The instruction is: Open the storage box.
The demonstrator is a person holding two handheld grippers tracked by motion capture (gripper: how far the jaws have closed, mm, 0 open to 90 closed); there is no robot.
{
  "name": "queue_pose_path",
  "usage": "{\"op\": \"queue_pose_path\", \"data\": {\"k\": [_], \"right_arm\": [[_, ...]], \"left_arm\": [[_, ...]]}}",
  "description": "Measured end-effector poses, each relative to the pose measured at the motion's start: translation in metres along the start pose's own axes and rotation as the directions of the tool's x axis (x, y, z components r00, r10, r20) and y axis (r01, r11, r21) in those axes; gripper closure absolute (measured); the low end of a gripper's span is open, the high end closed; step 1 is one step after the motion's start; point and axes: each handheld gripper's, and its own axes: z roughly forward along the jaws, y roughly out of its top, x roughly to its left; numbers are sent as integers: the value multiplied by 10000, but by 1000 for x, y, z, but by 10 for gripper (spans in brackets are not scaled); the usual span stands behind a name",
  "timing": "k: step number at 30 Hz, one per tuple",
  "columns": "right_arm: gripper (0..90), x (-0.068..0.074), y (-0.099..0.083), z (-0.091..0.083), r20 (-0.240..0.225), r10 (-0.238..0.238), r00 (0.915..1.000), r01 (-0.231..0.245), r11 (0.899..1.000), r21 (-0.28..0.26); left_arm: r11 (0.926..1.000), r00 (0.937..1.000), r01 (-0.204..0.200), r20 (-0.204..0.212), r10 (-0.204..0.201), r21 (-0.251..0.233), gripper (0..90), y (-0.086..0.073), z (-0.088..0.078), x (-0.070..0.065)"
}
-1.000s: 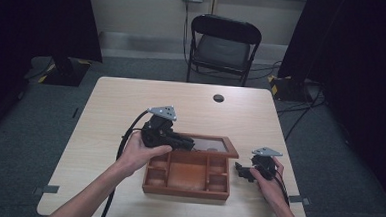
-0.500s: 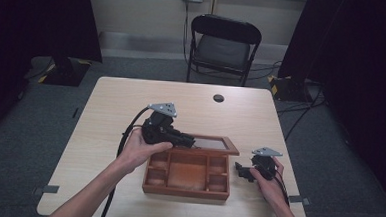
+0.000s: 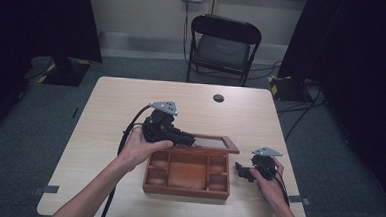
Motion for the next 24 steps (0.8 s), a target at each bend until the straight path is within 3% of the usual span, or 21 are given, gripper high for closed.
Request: {"op": "queue_pose_path", "data": {"k": [24], "right_arm": [[96, 0, 0, 0, 15, -15, 10000, 15, 10000, -6]], "left_arm": [[9998, 9996, -93, -286, 88, -175, 820, 11, -4, 4]]}}
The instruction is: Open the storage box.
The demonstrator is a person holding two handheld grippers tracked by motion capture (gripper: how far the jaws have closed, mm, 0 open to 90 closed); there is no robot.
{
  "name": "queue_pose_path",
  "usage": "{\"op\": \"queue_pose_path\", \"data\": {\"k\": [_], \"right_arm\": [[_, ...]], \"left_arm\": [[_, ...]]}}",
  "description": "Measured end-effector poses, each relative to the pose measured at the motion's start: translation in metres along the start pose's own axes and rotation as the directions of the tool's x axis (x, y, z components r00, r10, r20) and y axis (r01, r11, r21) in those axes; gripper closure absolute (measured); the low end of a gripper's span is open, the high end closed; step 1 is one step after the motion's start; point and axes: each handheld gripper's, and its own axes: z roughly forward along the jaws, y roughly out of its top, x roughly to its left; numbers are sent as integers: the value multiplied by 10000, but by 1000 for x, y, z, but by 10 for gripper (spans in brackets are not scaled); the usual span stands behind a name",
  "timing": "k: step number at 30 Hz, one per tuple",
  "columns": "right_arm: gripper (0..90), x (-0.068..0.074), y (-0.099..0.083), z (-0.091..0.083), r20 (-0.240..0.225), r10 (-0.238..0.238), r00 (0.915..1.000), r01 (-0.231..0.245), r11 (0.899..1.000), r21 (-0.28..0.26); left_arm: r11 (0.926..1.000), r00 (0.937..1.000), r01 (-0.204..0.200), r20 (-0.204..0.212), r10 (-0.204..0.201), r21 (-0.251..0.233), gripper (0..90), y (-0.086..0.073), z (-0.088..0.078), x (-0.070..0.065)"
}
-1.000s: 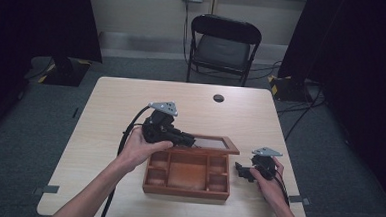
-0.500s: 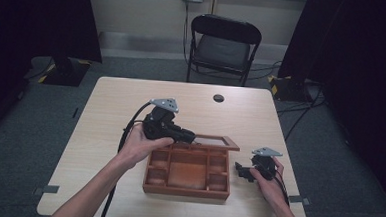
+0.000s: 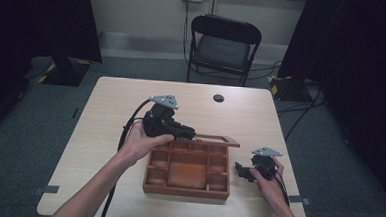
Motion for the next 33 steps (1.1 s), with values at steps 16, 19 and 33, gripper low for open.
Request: {"op": "queue_pose_path", "data": {"k": [16, 19, 33], "right_arm": [[96, 0, 0, 0, -5, 10, 10000, -10, 10000, 8], [96, 0, 0, 0, -16, 12, 10000, -12, 10000, 4], [96, 0, 0, 0, -18, 12, 10000, -12, 10000, 5]], "left_arm": [[9999, 9999, -57, -92, 55, -149, 823, 4, -2, 3], [9995, 9996, -143, -230, 137, -281, 826, 4, -2, 2], [9989, 9998, -58, -185, 50, -470, 834, 7, -2, 7]]}}
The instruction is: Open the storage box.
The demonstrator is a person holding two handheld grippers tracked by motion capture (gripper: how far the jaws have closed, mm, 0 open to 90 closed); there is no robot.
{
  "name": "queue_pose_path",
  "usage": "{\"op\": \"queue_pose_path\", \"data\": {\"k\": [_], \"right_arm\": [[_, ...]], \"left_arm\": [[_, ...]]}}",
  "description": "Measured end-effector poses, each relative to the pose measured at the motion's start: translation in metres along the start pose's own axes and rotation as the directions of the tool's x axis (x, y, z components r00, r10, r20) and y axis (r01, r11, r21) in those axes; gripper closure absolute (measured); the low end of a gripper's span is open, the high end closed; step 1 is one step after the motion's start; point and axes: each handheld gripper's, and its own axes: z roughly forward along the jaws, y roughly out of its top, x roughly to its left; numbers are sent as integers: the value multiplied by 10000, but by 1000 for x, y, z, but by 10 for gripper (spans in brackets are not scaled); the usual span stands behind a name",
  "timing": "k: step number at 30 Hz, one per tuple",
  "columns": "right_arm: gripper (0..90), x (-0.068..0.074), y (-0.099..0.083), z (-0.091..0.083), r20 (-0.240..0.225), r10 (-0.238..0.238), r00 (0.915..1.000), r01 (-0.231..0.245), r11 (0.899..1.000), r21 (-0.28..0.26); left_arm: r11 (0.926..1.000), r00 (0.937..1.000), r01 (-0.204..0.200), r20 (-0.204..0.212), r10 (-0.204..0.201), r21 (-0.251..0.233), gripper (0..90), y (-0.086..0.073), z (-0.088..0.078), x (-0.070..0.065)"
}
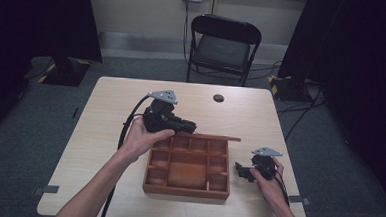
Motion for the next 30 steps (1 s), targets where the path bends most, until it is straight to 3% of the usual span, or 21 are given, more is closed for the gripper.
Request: {"op": "queue_pose_path", "data": {"k": [30], "right_arm": [[96, 0, 0, 0, -1, 3, 10000, -3, 10000, 1]], "left_arm": [[9998, 9998, 176, -68, -177, -45, 832, 1, 2, 3]]}}
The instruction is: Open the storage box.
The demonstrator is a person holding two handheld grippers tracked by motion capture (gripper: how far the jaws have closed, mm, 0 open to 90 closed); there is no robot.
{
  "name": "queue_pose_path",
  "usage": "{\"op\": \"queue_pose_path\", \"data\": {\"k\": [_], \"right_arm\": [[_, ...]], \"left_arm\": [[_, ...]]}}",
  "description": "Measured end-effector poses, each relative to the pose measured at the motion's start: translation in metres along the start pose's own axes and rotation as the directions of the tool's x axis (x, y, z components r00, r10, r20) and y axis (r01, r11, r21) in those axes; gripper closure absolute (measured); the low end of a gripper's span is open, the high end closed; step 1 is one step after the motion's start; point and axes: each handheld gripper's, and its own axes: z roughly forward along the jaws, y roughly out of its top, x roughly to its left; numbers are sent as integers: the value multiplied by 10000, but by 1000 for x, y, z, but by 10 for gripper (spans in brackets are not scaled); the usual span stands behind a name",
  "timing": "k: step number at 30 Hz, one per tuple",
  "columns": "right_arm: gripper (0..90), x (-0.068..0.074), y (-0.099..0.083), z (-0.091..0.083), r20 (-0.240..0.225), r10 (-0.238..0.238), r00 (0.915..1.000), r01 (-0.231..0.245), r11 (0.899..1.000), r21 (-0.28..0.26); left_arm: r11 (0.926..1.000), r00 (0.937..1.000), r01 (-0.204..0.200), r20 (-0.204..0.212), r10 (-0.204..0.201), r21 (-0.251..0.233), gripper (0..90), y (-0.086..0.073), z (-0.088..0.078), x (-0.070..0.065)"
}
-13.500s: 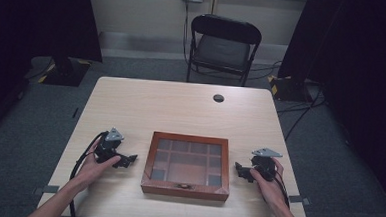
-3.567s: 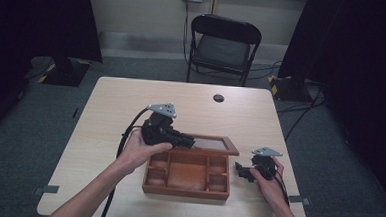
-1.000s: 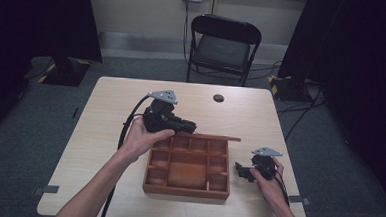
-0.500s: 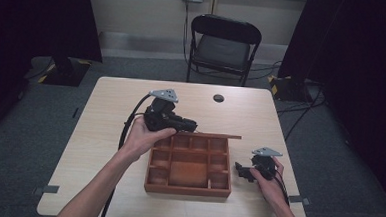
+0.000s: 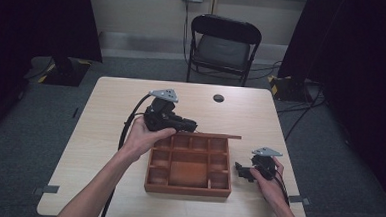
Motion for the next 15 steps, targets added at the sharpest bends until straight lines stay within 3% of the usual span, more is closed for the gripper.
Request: {"op": "queue_pose_path", "data": {"k": [15], "right_arm": [[96, 0, 0, 0, 21, -20, 10000, 20, 10000, -7]], "left_arm": [[10000, 10000, -27, -60, 27, 38, 832, 0, 1, -2]]}}
